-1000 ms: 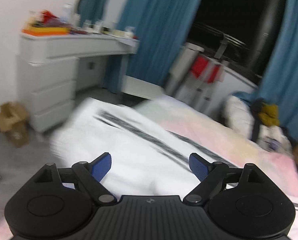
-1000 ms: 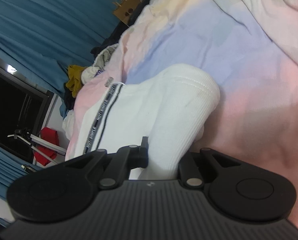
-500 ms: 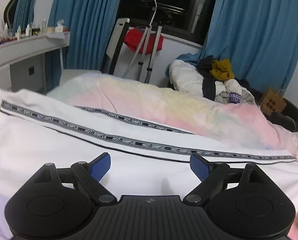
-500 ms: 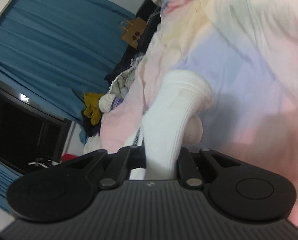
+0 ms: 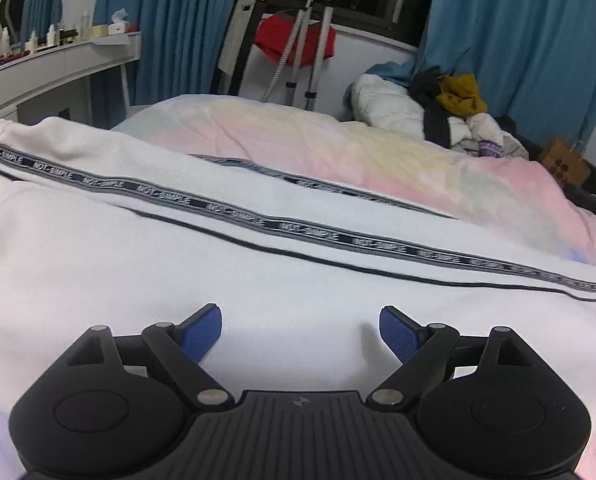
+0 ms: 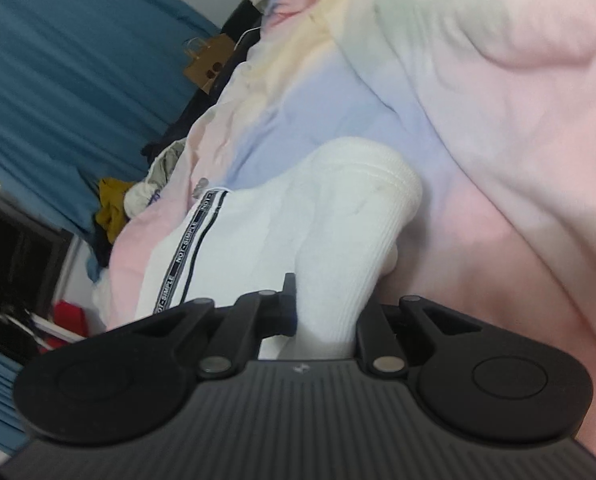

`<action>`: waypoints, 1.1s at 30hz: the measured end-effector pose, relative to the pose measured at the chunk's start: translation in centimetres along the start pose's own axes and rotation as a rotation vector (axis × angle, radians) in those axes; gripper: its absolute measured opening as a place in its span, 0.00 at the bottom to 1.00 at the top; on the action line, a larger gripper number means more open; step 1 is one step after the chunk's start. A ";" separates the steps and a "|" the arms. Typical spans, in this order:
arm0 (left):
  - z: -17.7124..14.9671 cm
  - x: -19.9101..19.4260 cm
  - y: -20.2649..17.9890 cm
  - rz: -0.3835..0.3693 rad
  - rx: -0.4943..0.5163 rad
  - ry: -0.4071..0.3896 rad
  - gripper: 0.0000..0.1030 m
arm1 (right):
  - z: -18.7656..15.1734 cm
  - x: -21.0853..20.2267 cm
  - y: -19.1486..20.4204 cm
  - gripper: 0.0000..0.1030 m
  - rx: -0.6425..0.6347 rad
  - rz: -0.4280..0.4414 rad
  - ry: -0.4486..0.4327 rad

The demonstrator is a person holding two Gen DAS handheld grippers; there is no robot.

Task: Fold clothes

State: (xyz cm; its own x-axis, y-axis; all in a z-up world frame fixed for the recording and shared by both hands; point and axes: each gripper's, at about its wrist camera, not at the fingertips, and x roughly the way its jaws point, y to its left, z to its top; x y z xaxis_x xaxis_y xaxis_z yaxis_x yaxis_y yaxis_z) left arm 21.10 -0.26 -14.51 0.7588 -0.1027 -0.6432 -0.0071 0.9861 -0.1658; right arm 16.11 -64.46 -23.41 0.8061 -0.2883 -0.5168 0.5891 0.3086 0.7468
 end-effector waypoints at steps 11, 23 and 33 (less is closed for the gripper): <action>-2.2 2.3 -2.3 0.004 0.154 0.044 0.91 | -0.6 0.1 0.2 0.11 -0.036 0.001 -0.011; 1.9 1.2 0.6 -0.116 0.023 0.077 0.93 | -1.8 -3.8 9.0 0.11 -0.421 0.032 -0.204; 5.7 -1.7 4.2 -0.225 -0.130 -0.076 0.93 | -19.8 -15.5 23.0 0.11 -1.218 0.498 -0.300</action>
State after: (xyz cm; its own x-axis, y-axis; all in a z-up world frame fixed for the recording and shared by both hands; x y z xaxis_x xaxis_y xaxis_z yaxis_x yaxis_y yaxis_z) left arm 23.47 4.75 -9.89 0.7971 -0.3030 -0.5223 0.0876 0.9139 -0.3964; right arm 18.28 -34.92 -6.55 0.9961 -0.0475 -0.0742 0.0401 0.9944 -0.0975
